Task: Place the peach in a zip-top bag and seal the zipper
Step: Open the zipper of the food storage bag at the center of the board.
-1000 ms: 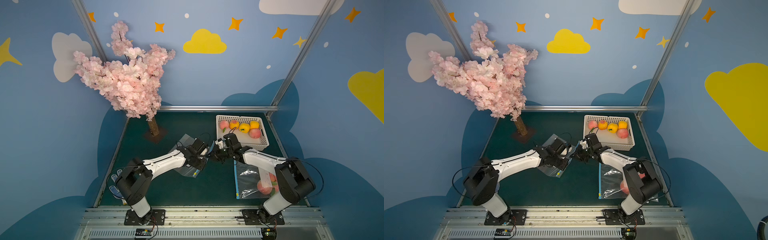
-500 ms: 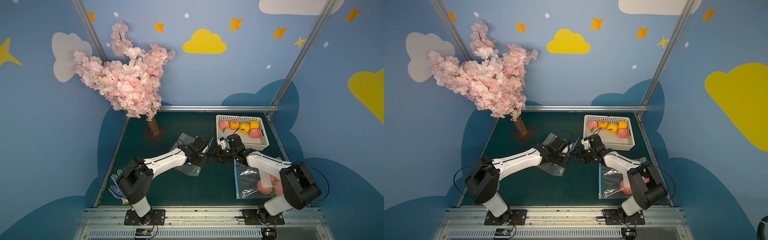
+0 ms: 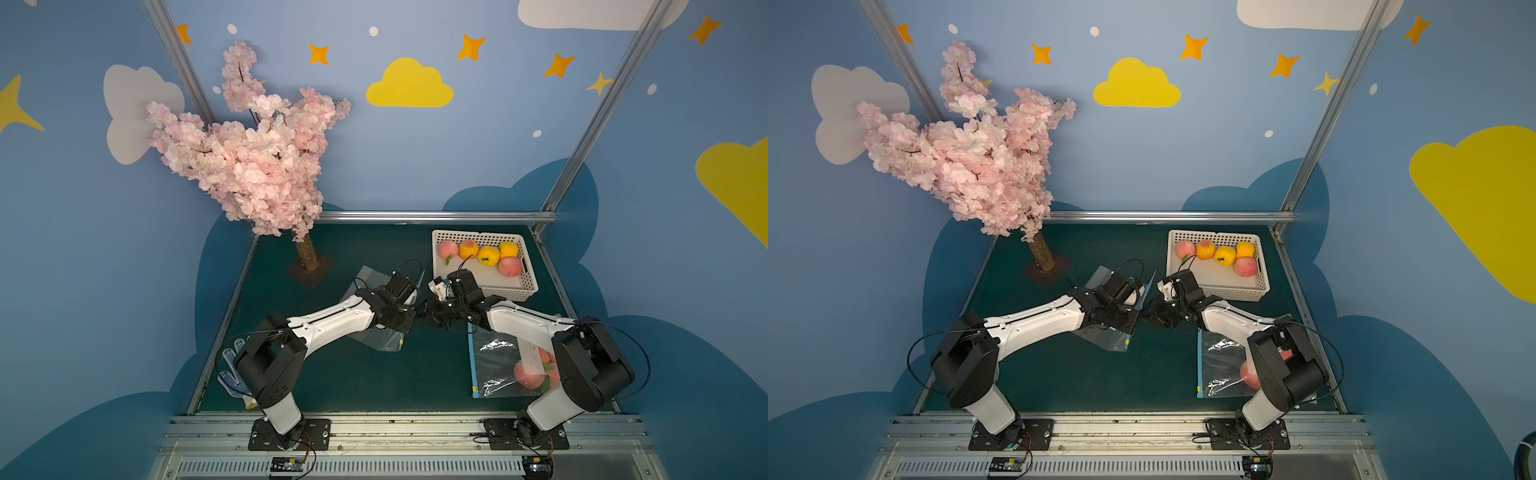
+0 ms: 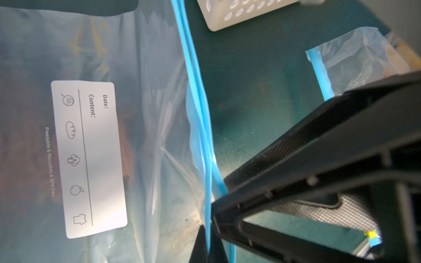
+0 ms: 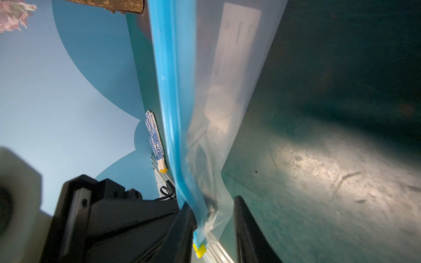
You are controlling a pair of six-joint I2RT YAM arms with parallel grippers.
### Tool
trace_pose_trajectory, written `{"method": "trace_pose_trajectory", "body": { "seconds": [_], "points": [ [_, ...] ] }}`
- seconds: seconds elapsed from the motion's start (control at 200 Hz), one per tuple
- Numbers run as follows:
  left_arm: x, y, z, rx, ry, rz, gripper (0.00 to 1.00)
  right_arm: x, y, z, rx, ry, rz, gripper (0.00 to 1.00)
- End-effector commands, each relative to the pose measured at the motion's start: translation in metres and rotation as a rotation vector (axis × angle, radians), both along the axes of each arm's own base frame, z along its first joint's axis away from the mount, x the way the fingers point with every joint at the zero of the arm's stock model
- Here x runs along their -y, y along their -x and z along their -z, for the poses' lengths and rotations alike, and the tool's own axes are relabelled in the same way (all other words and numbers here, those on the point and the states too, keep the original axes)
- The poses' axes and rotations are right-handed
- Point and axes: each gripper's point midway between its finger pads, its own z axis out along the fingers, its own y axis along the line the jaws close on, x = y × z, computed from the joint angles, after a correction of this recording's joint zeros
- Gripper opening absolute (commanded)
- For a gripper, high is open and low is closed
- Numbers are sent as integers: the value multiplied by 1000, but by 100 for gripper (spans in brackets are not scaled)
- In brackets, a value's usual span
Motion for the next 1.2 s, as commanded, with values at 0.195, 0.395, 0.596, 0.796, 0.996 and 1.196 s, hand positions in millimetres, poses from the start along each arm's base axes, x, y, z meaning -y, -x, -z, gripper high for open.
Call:
{"method": "trace_pose_trajectory", "body": {
  "seconds": [0.195,0.395,0.596,0.796,0.996,1.196],
  "points": [
    [-2,-5,-18,44,24,-26,3,29,-17,36,-16,254,92,9],
    [-16,-9,-33,99,21,-85,3,19,-35,33,0,222,65,14],
    [-55,-28,-45,194,-48,-291,3,25,-37,32,18,261,67,0],
    [-88,-37,-58,220,-62,-468,4,24,-26,-6,110,328,-13,0],
    [-85,-46,-67,165,42,-492,18,10,-9,-48,205,383,-138,0],
    [-76,-54,-81,158,126,-443,42,-3,4,-72,250,398,-218,0]
  ]
}}
